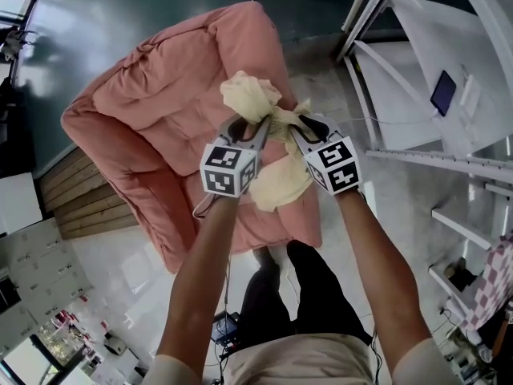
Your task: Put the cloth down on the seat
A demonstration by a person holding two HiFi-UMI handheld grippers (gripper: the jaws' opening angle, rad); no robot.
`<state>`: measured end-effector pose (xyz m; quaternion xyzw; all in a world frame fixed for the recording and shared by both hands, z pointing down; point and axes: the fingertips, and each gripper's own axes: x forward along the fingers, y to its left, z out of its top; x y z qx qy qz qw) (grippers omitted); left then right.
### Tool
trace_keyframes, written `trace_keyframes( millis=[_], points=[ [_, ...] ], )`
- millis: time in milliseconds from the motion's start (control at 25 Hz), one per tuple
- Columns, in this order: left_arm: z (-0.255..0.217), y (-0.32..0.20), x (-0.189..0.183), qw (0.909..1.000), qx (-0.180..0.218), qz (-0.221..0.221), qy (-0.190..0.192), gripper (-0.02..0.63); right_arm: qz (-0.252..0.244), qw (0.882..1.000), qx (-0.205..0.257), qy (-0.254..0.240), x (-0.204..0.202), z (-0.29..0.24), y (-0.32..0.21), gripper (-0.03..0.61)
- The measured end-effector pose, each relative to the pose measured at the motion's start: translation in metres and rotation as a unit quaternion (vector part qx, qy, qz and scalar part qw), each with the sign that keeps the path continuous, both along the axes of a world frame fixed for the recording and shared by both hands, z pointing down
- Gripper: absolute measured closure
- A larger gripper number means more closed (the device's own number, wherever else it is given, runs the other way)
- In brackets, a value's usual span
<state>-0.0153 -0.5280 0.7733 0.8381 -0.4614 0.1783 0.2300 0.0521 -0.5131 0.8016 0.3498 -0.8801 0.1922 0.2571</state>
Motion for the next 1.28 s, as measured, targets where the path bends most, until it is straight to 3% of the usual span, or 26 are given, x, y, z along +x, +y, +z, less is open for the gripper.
trace_keyframes(
  millis=[400,600,680,1000,1280],
  points=[
    [0.035,0.025,-0.013,0.9989,-0.046,-0.005,0.002,0.432,-0.008,0.999,-0.026,0.023,-0.003,0.029,0.009,0.463],
    [0.035,0.044,-0.037,0.9974,-0.063,0.001,-0.035,0.358,0.011,0.999,-0.039,0.030,0.004,0.026,0.011,0.456],
    [0.032,0.052,-0.054,0.9968,-0.067,-0.014,-0.041,0.357,0.011,0.998,-0.042,0.034,0.005,0.022,0.013,0.449],
    [-0.030,0.075,-0.088,0.9985,-0.019,-0.035,-0.038,0.357,-0.004,0.995,-0.066,0.073,0.007,0.008,0.045,0.420],
    [-0.125,0.089,-0.096,0.9981,0.050,-0.033,-0.017,0.359,-0.013,0.979,-0.159,0.128,0.023,0.005,0.100,0.395]
  ],
)
